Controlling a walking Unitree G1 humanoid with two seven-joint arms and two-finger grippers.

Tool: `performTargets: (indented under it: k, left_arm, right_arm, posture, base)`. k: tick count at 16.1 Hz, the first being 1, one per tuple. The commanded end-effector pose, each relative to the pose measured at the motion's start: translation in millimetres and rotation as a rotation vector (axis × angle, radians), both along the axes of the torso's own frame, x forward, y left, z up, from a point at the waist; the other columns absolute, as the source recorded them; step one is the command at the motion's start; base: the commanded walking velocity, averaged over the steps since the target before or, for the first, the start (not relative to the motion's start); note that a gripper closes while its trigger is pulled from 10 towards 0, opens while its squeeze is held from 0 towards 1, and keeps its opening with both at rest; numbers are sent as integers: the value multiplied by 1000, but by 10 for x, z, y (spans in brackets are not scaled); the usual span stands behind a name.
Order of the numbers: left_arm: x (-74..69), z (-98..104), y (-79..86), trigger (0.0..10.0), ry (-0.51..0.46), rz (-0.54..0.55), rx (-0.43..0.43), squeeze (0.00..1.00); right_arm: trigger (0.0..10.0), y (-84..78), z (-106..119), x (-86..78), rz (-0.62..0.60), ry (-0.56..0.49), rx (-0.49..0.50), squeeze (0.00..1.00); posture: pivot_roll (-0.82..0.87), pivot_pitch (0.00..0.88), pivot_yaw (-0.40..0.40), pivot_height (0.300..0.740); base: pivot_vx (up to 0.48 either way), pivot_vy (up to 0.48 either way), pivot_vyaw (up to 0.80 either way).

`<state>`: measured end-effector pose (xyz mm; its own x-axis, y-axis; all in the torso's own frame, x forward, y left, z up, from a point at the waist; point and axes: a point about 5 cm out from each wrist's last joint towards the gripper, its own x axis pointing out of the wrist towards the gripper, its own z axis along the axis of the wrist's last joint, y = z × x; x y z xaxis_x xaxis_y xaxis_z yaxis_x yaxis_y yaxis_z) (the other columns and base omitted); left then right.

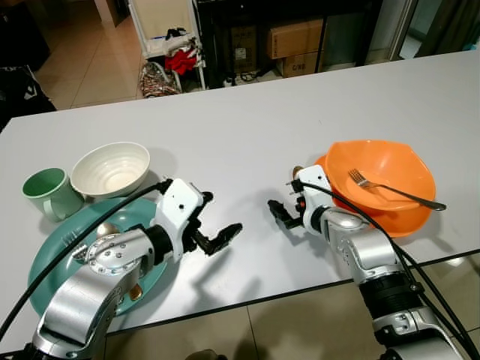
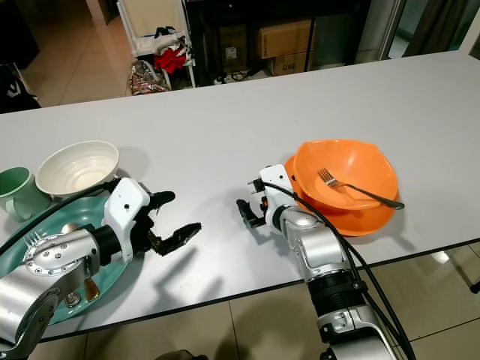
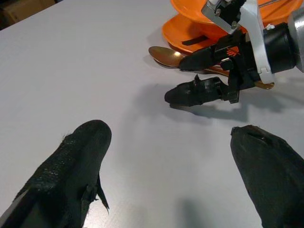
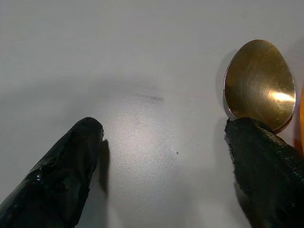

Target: Setting the table

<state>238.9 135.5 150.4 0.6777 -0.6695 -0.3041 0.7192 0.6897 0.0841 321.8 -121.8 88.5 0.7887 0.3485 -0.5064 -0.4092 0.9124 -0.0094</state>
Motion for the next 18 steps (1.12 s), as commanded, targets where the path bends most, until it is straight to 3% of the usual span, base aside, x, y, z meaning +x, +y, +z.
performTargets:
  k: [1, 7, 8, 9, 15, 18]
  left_arm:
    - [2, 10, 25, 10000, -4, 0, 13, 0]
    - [2, 10, 25, 10000, -4, 0, 13, 0]
    - [13, 15, 33, 10000, -4, 5, 19, 0]
    - [14, 16, 36, 10000, -4, 6, 20, 0]
    - [16, 13, 38, 10000, -4, 0, 22, 0]
    - [17, 14, 42, 10000, -5, -1, 24, 0]
  right_arm:
    - [10000, -17, -28, -5, -13, 10, -4, 1000]
    - [10000, -17, -28, -5, -13, 10, -4, 1000]
    - [10000, 122, 2, 38, 105, -83, -55, 1000]
    - [10000, 160, 19, 48, 141, -112, -70, 1000]
    - [10000, 199, 42, 51, 181, -162, -37, 1000]
    - [10000, 170, 36, 105, 138, -182, -45, 1000]
  posture:
    - [37, 0, 95, 740]
    - [37, 0, 95, 740]
    - [45, 0, 92, 740]
    - [45, 0, 92, 740]
    - [39, 0, 98, 740]
    - [41, 0, 100, 740]
  base:
    - [0, 0, 0]
    - [0, 0, 0]
    - [0, 0, 0]
    - [0, 0, 0]
    - [0, 0, 0]
    - [0, 0, 0]
